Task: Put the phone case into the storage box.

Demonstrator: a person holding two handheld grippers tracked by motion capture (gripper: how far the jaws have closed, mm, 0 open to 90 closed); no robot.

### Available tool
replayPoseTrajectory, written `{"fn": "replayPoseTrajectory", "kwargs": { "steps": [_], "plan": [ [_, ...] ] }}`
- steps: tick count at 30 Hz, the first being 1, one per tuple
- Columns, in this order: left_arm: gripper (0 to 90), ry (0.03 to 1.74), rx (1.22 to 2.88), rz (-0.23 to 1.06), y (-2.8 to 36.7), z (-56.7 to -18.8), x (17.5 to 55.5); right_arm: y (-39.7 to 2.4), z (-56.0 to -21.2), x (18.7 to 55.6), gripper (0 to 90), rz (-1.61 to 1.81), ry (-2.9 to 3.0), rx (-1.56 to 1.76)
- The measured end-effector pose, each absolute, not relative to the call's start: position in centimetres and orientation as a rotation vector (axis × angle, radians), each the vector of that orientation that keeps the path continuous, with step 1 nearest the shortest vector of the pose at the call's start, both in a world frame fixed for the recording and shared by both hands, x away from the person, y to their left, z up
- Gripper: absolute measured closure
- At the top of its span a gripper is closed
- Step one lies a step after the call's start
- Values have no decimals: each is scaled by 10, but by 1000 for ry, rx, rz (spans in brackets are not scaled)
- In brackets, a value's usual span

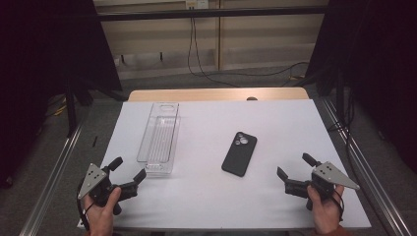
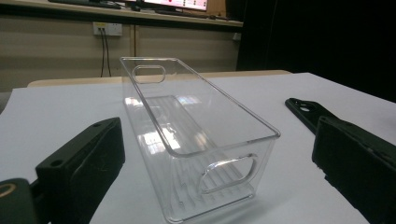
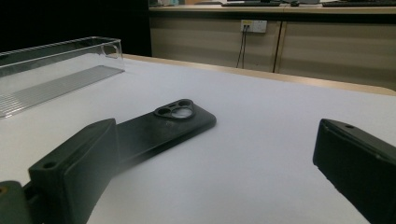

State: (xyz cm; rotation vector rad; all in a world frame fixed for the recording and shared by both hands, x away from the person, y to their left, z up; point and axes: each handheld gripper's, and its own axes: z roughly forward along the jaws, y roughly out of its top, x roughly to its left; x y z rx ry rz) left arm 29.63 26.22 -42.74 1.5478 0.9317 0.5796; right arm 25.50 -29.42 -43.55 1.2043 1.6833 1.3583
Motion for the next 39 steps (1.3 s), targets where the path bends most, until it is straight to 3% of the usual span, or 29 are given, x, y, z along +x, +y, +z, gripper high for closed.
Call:
{"fn": "replayPoseTrajectory", "kwargs": {
  "steps": [39],
  "plan": [
    [28,928,1559,556,261,-428,292,-258,-434,275,0,1418,1846,1164]
  ]
}}
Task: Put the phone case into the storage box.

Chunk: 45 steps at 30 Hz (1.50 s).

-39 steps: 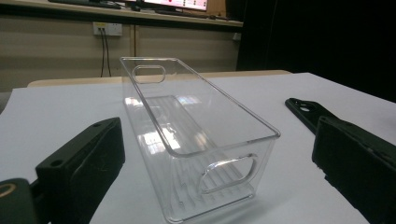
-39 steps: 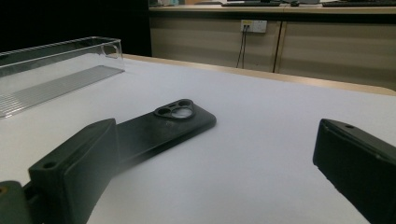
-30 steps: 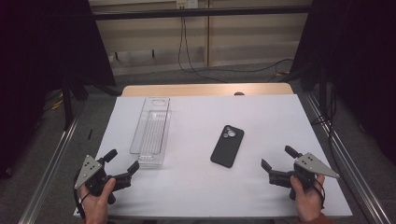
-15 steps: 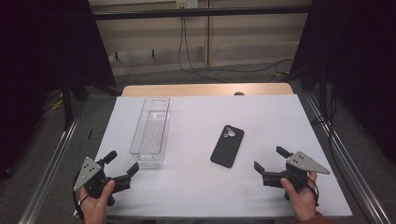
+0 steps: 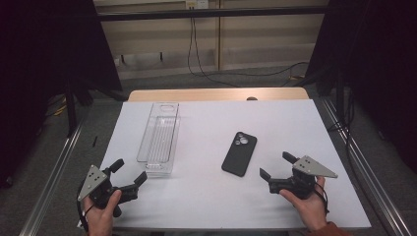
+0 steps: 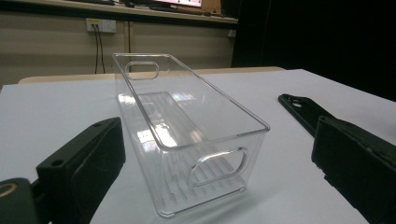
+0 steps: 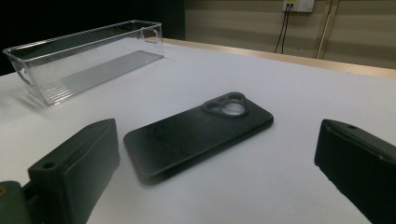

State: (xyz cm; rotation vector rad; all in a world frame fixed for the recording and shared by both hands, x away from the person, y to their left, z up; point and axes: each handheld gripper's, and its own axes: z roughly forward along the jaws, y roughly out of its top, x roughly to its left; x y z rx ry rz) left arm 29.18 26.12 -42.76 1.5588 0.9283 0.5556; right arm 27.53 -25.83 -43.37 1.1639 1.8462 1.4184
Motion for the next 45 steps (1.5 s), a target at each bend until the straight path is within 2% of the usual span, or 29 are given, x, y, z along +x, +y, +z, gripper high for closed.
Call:
{"fn": "replayPoseTrajectory", "kwargs": {
  "steps": [45],
  "plan": [
    [28,936,1555,554,262,-428,293,-200,-421,329,14,1499,1905,1028]
  ]
}}
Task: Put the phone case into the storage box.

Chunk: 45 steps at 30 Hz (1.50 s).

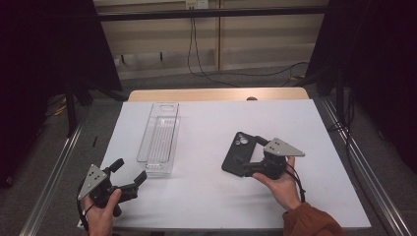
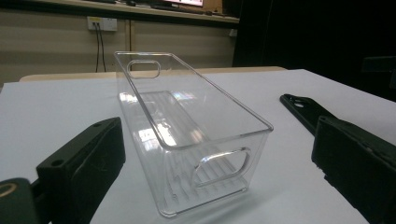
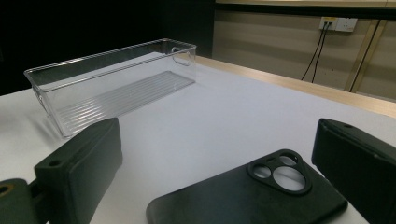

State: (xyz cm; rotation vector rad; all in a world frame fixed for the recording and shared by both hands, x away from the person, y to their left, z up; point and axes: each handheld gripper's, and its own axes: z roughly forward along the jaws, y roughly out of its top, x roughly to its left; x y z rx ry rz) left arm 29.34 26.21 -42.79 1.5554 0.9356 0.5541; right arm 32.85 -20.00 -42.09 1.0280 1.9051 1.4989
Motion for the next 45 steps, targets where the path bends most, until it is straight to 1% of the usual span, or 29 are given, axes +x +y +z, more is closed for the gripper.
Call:
{"fn": "replayPoseTrajectory", "kwargs": {
  "steps": [7,11,13,18,26,32,36,40,43,45],
  "plan": [
    [28,935,1560,555,263,-428,293,-193,-419,339,28,1506,1901,1013],
    [28,935,1557,554,263,-428,294,-190,-417,345,54,1513,1896,1002],
    [28,935,1561,556,263,-428,294,-187,-415,349,82,1519,1890,989],
    [28,934,1557,557,264,-428,294,-182,-416,358,101,1516,1893,986],
    [28,936,1550,557,264,-428,294,-176,-415,366,94,1524,1884,985],
    [28,937,1549,557,264,-428,294,-170,-412,370,67,1519,1889,970],
    [28,934,1554,558,264,-428,294,-166,-409,374,70,1537,1877,957],
    [28,934,1557,557,265,-428,294,-162,-409,379,137,1538,1899,949],
    [28,936,1558,557,265,-428,294,-160,-408,384,232,1530,1924,945],
    [28,937,1559,557,264,-428,294,-160,-407,388,274,1543,1935,957]
  ]
}}
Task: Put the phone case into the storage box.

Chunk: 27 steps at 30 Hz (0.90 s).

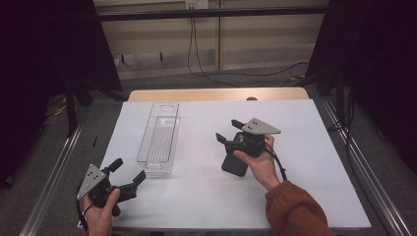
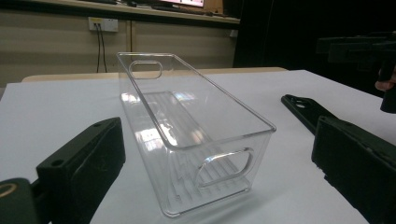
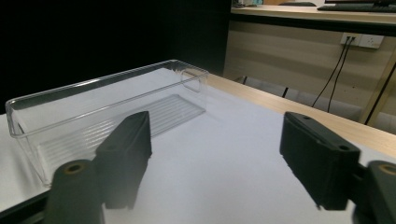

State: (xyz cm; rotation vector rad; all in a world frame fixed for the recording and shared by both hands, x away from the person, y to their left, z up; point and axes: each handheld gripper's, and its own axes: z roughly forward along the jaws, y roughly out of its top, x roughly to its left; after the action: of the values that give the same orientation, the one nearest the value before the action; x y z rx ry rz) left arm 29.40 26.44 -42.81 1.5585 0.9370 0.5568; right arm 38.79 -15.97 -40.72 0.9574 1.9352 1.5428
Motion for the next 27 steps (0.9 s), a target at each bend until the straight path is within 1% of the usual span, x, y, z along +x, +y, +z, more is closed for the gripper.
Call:
{"fn": "replayPoseTrajectory", "kwargs": {
  "steps": [3,4,5,9,12,21,23,27],
  "plan": [
    [28,937,1559,557,264,-428,294,-159,-406,394,365,1525,1972,966],
    [28,937,1558,556,265,-428,294,-159,-405,396,416,1524,1981,962],
    [28,938,1557,556,265,-428,294,-159,-405,398,439,1523,1986,962],
    [28,936,1561,556,266,-428,294,-159,-406,405,583,1521,2025,975],
    [28,936,1562,556,266,-428,294,-159,-406,409,669,1533,2045,983],
    [28,935,1565,556,266,-428,294,-159,-407,418,872,1526,2172,1023],
    [28,938,1558,556,265,-428,294,-159,-407,420,900,1518,2207,1034],
    [28,938,1559,556,266,-428,295,-156,-406,422,900,1486,2272,1055]
  ]
}}
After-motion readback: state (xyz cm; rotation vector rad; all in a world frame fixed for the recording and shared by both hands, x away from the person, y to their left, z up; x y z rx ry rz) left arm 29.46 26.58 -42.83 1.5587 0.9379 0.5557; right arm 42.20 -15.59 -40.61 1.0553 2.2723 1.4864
